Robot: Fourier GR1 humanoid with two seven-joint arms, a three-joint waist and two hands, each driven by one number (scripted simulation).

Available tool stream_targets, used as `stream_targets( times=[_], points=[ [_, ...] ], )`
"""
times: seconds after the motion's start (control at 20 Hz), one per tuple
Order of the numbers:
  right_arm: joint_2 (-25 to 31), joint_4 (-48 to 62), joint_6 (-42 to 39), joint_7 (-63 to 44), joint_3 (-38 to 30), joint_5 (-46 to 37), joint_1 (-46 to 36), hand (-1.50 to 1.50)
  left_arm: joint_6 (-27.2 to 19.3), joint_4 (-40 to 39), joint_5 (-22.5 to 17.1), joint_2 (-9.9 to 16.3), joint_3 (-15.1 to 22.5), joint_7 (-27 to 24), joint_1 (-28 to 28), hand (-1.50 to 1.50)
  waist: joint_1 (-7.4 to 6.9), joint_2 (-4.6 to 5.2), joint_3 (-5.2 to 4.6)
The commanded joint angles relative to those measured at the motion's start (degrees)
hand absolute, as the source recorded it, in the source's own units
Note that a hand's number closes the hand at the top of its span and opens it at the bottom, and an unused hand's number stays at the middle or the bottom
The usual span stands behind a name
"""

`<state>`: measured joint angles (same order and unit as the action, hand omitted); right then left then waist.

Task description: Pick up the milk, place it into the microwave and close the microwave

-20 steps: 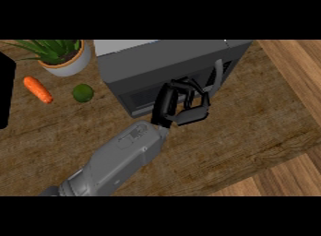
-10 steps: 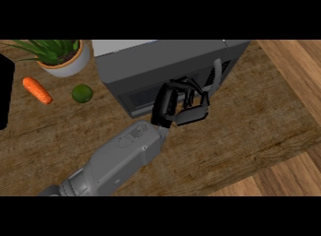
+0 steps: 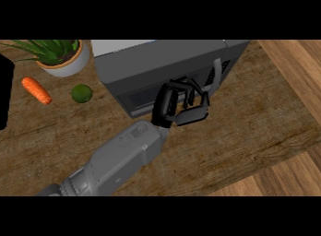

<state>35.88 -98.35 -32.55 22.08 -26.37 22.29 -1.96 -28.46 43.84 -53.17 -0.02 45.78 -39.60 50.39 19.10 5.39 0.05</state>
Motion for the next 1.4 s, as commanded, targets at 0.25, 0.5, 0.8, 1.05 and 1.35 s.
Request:
stream_targets(
  times=[0.25, 0.5, 0.8, 1.05, 1.35],
  points=[
    [2.8, 3.9, -2.0, 0.1, -1.3, 1.1, -1.7, -1.5, 0.8, -4.4, -2.4, 0.0, -1.5, -0.3, 4.9, 1.5, 0.33, 1.0, 0.06],
    [2.5, 6.9, -2.9, 0.2, -1.4, 3.6, -3.2, -1.5, 0.6, -4.2, -3.7, 0.0, -0.7, -0.7, 5.4, 1.5, -0.12, 1.09, 0.15],
    [3.5, 9.8, -4.2, 0.1, -2.3, 5.6, -4.3, -1.5, 0.8, -4.9, -4.9, 0.0, -0.3, -1.4, 5.9, 1.5, 0.22, 1.15, 0.14],
    [4.5, 12.4, -5.6, 0.3, -2.5, 6.8, -5.7, -1.5, 0.6, -5.2, -5.6, 0.0, 0.8, -1.6, 6.7, 1.5, -0.29, 1.2, 0.23],
    [5.8, 14.6, -6.5, 0.3, -2.9, 7.8, -7.5, -1.5, 1.3, -5.4, -7.2, 0.0, 1.6, -2.0, 6.5, 1.5, -0.55, 1.45, 0.2]
  ],
)
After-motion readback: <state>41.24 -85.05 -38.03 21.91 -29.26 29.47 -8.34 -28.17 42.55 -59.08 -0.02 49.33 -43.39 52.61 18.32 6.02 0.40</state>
